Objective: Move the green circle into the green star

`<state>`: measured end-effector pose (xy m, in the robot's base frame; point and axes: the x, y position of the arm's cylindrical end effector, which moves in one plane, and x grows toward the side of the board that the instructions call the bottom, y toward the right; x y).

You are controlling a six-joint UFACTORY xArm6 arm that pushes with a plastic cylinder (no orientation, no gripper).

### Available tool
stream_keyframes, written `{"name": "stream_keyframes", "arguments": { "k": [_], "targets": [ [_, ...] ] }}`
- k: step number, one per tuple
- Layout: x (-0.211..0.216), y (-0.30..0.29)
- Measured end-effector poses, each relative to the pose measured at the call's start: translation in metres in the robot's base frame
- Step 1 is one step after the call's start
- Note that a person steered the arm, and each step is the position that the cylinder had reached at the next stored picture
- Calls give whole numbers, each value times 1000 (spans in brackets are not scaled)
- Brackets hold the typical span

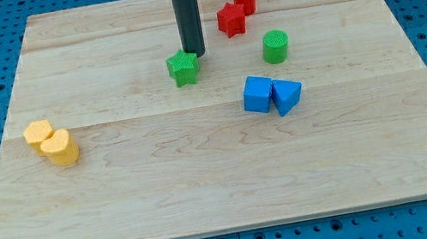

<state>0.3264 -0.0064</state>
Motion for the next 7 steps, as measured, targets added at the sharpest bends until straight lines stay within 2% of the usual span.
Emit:
{"name": "stream_keyframes", "arguments": {
  "k": [2,3,5,6,7],
  "targets": [
    [-9,165],
    [15,147],
    [32,45],
    [45,105],
    [60,64]
  ]
}}
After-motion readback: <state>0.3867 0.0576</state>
